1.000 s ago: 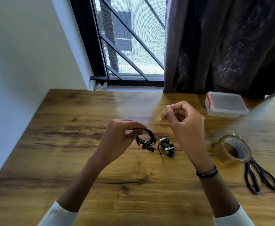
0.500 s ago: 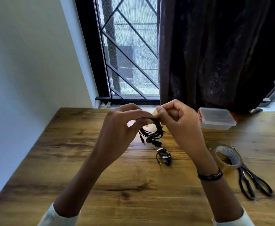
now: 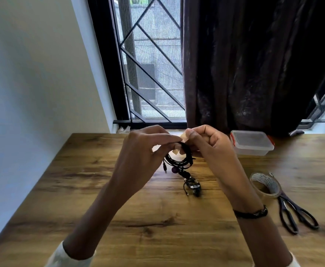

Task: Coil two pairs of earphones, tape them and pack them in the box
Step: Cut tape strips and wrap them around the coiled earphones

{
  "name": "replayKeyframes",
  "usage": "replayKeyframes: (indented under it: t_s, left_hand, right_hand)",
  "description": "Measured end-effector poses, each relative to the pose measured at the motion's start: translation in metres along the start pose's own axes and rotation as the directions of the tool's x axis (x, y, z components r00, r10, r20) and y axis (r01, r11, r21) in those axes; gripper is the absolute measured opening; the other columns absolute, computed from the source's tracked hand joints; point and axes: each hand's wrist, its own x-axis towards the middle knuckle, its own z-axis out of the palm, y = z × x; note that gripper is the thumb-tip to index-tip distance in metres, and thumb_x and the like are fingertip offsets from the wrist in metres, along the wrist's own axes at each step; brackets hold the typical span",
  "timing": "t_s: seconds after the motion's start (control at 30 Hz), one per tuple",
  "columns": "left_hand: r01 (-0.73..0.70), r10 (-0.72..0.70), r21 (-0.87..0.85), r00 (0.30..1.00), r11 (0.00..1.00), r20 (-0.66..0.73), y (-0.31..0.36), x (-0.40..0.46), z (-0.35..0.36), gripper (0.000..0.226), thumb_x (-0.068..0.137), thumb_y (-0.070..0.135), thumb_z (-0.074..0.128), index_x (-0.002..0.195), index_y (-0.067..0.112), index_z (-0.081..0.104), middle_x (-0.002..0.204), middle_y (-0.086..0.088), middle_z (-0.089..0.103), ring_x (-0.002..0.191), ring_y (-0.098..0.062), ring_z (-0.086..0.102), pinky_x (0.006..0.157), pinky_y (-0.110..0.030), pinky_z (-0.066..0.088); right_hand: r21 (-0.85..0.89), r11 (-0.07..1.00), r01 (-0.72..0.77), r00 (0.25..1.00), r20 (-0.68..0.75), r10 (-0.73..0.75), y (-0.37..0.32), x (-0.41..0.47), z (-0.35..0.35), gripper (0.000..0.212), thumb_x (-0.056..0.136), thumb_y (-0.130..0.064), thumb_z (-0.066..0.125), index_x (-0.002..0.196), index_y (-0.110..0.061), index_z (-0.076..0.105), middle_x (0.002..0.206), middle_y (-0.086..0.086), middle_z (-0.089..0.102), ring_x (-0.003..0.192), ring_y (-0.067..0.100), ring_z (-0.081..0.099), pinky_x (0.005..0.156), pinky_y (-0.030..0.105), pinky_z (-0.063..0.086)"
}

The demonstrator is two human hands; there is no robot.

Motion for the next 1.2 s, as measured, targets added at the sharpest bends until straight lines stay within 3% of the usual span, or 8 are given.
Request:
replayKeyframes:
  t_s: [0.13,0.23,0.43,0.53,0.67,0.77,0.93,1.2]
  left_hand:
    - [-0.022,0.022,0.032,1.0,0.999,-0.007,0.003,-0.001,0.002,0.015,0.083,0.02,0.07,0.097,0.019,0.077,0.084,0.005,0.072,0.074,-0.006,0.066,0.064,-0.028,0.051]
    - [-0.019,0.02,0.047,1.0,0.999,-0.018,0.006,-0.001,0.001,0.015,0.081,0.018,0.073,0.096,0.02,0.077,0.084,0.007,0.073,0.073,-0.002,0.066,0.065,-0.024,0.052]
    - [0.043,-0.039,0.072,0.998,0.996,-0.05,0.014,0.0,0.001,0.007,0.077,0.02,0.078,0.082,0.016,0.075,0.075,0.016,0.073,0.073,0.006,0.067,0.069,-0.023,0.053]
    - [0.087,-0.083,0.049,0.994,0.995,-0.073,0.017,0.001,0.002,0.013,0.073,0.02,0.08,0.079,0.012,0.071,0.072,0.018,0.07,0.074,0.009,0.067,0.069,-0.011,0.051]
    - [0.13,-0.13,0.003,0.989,0.991,-0.07,0.017,0.0,0.002,0.02,0.07,0.019,0.083,0.081,0.01,0.067,0.074,0.011,0.072,0.072,0.005,0.068,0.066,-0.017,0.054]
    - [0.176,-0.176,-0.017,0.983,0.984,-0.048,0.016,0.0,0.001,0.025,0.071,0.025,0.082,0.087,0.014,0.065,0.084,0.011,0.069,0.067,-0.001,0.068,0.063,-0.025,0.054]
    - [0.216,-0.217,-0.069,0.976,0.974,0.0,0.015,0.0,-0.002,0.038,0.073,0.03,0.078,0.107,0.018,0.068,0.095,0.013,0.071,0.066,-0.003,0.068,0.068,-0.019,0.055]
    - [0.274,-0.267,-0.13,0.961,0.953,0.067,0.012,0.001,-0.004,0.026,0.077,0.022,0.076,0.102,0.021,0.072,0.083,0.012,0.073,0.071,-0.001,0.069,0.07,-0.019,0.055]
  right_hand:
    - [-0.208,0.975,0.083,0.992,-0.074,-0.1,0.005,-0.006,0.006,0.017,0.096,-0.026,0.058,0.095,-0.011,0.065,0.078,0.003,0.075,0.076,0.013,0.072,0.073,0.026,0.055]
    - [-0.352,0.919,0.176,0.974,-0.072,-0.214,0.001,-0.009,0.008,0.012,0.095,-0.026,0.058,0.091,-0.017,0.065,0.077,-0.006,0.072,0.074,0.001,0.068,0.067,0.013,0.049]
    - [-0.49,0.827,0.277,0.939,-0.046,-0.342,-0.002,-0.015,0.012,0.009,0.098,-0.025,0.054,0.091,-0.02,0.058,0.07,-0.011,0.068,0.067,0.0,0.063,0.059,0.013,0.045]
    - [-0.543,0.771,0.332,0.902,-0.055,-0.428,0.002,-0.016,0.018,0.01,0.101,-0.023,0.048,0.094,-0.017,0.054,0.066,-0.009,0.064,0.064,0.008,0.062,0.058,0.026,0.047]
    - [-0.545,0.736,0.402,0.856,-0.063,-0.514,0.011,-0.014,0.024,0.012,0.103,-0.021,0.044,0.098,-0.013,0.051,0.064,-0.005,0.059,0.058,0.012,0.058,0.054,0.038,0.048]
    - [-0.486,0.748,0.451,0.843,-0.043,-0.536,0.012,-0.012,0.024,0.008,0.103,-0.018,0.044,0.097,-0.016,0.049,0.061,-0.003,0.055,0.056,0.011,0.055,0.05,0.024,0.043]
    - [-0.422,0.763,0.49,0.846,0.02,-0.533,0.011,-0.01,0.02,0.007,0.102,-0.015,0.044,0.097,-0.018,0.048,0.06,-0.012,0.052,0.054,0.003,0.054,0.052,0.008,0.037]
    - [-0.442,0.728,0.524,0.823,0.046,-0.566,0.01,-0.009,0.021,0.007,0.102,-0.014,0.044,0.098,-0.018,0.049,0.06,-0.004,0.055,0.055,0.013,0.055,0.047,0.02,0.04]
